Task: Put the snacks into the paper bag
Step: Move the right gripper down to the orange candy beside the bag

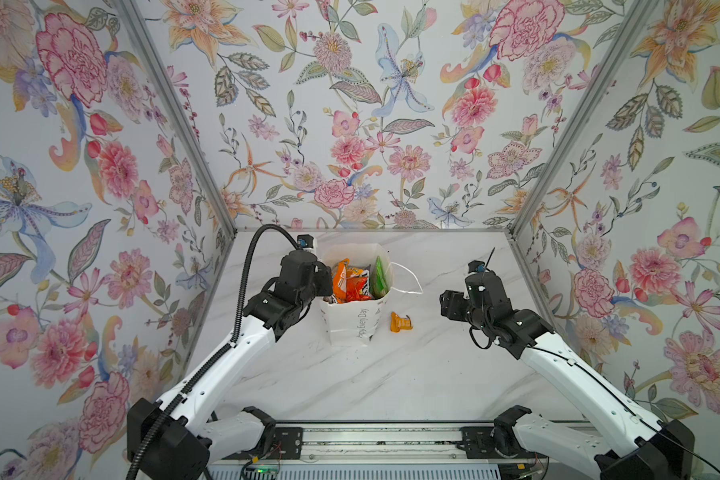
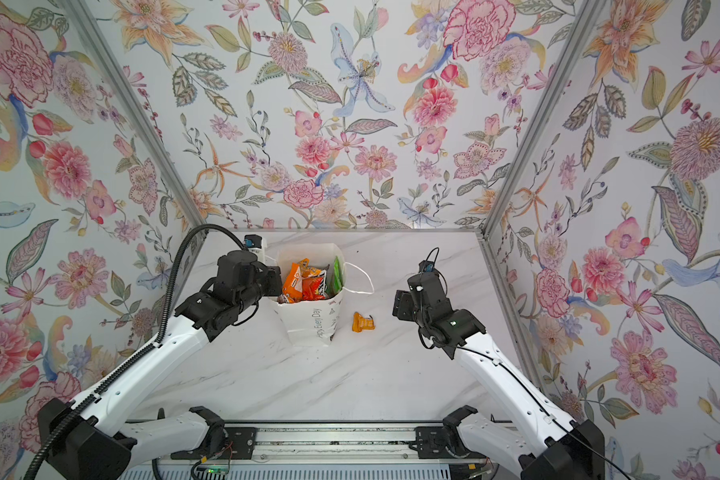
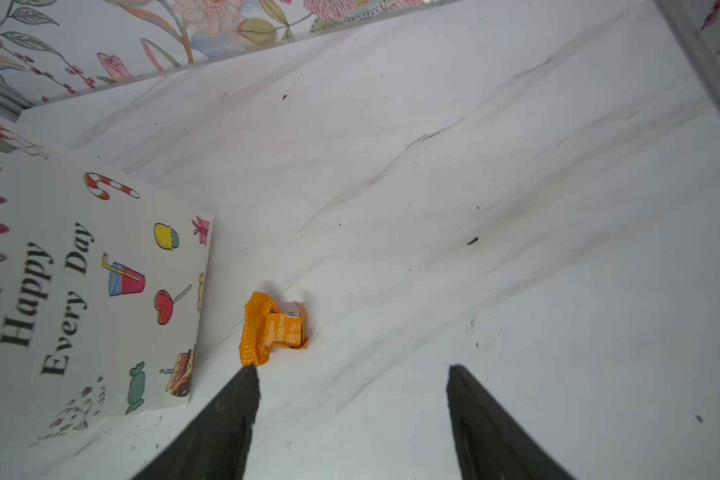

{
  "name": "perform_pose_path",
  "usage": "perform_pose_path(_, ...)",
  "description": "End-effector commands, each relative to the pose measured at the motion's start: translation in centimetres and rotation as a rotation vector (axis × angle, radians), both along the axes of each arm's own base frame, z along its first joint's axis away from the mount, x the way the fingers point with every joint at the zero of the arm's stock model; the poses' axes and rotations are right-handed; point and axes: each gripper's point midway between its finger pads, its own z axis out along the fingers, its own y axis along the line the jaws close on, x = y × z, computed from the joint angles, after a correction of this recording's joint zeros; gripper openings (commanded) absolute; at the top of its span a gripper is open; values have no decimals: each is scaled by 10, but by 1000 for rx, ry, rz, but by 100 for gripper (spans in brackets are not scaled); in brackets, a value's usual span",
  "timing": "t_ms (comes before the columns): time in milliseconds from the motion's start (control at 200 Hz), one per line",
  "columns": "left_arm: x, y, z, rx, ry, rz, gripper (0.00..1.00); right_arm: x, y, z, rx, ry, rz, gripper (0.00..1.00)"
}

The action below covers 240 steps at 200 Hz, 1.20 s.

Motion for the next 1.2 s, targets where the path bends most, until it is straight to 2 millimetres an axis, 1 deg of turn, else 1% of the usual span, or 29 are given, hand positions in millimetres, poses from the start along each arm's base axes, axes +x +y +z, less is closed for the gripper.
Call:
perform_pose_path(0,3,5,33,-56,-119,42,0,4,18,-12,132,23,20,73)
perform_pose_path(115,2,6,34,-56,-124,48,0,6,28,-35,160,77,38,74)
perform_pose_path(310,1,7,33,-59,-125,51,0,12,47,-67,190,167,74,74)
perform_pose_path(515,1,8,32,-58,-124,54,0,15,69,-91,199,249,124,73)
perform_pose_path(741,0,8,33,-60,-125,52,0,20,96,-111,172,312,177,73)
perform_pose_path(841,-1,8,34,-59,-124,52,0,23,105,-119,157,332,189,73)
perform_pose_path(1066,-3,11,38,-55,-129,56,0,29,115,-136,104,368,200,71)
perform_pose_path(1196,-3,11,38,-61,-127,56,0,29,114,-148,40,394,188,70)
